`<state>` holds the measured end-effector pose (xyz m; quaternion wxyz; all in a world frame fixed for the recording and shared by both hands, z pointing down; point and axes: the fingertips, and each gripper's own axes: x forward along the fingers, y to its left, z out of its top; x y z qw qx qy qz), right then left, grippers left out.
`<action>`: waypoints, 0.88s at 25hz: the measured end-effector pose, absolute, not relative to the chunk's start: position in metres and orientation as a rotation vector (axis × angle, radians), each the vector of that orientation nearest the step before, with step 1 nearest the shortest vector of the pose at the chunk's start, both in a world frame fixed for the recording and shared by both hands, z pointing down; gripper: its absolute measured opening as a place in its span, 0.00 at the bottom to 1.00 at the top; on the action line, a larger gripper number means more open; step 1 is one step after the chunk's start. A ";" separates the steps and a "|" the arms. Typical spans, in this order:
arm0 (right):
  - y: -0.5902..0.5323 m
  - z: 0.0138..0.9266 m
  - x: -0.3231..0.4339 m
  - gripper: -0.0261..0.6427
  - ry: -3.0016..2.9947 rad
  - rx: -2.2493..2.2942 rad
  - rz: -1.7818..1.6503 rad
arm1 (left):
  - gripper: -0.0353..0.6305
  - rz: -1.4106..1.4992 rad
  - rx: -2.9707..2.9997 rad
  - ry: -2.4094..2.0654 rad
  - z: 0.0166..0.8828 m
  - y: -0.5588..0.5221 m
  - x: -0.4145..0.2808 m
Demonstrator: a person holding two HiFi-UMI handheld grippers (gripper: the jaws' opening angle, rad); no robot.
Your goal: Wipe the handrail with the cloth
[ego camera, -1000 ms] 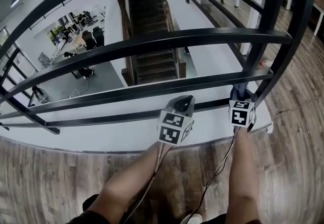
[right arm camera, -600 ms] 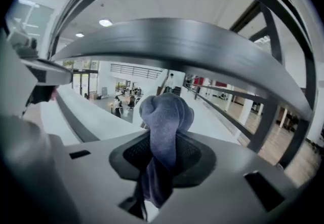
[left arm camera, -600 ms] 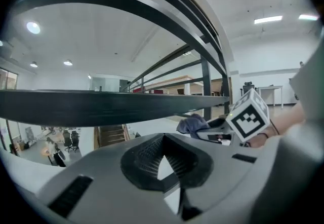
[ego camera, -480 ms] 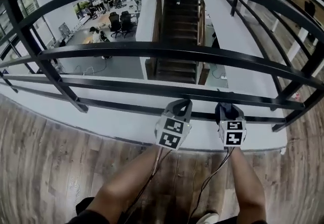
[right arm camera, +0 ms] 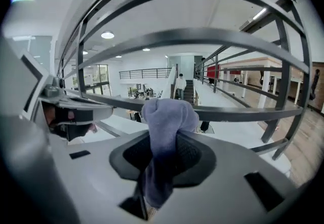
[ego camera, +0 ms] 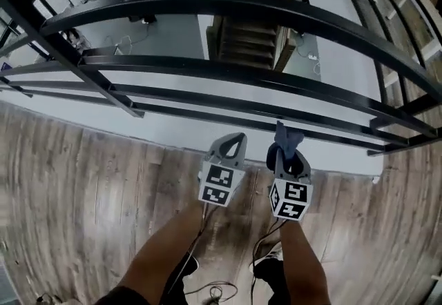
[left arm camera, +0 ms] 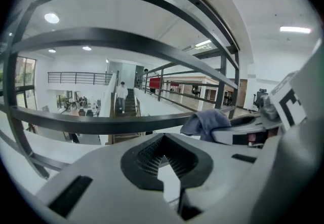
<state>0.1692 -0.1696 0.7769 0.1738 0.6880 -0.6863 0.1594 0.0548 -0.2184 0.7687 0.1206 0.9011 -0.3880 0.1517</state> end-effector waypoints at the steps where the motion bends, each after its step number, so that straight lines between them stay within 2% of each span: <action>1: -0.154 0.762 0.162 0.19 -1.935 1.957 0.467 | 0.05 0.450 2.601 -1.126 0.760 -0.206 0.050; 3: -0.130 0.710 0.151 0.19 -1.929 1.964 0.467 | 0.05 0.444 2.559 -1.126 0.719 -0.190 0.040; 9: -0.080 0.432 0.123 0.19 -1.986 1.903 0.431 | 0.05 0.474 2.573 -1.100 0.456 -0.133 0.026; 12: -0.058 0.324 0.126 0.19 -2.017 1.921 0.351 | 0.05 0.420 2.572 -1.078 0.348 -0.104 0.026; 16: -0.018 0.250 0.121 0.19 -2.061 1.865 0.324 | 0.05 0.396 2.590 -1.078 0.253 -0.060 0.006; 22: 0.026 0.182 0.123 0.19 -2.072 1.917 0.258 | 0.05 0.283 2.591 -1.181 0.167 -0.038 -0.014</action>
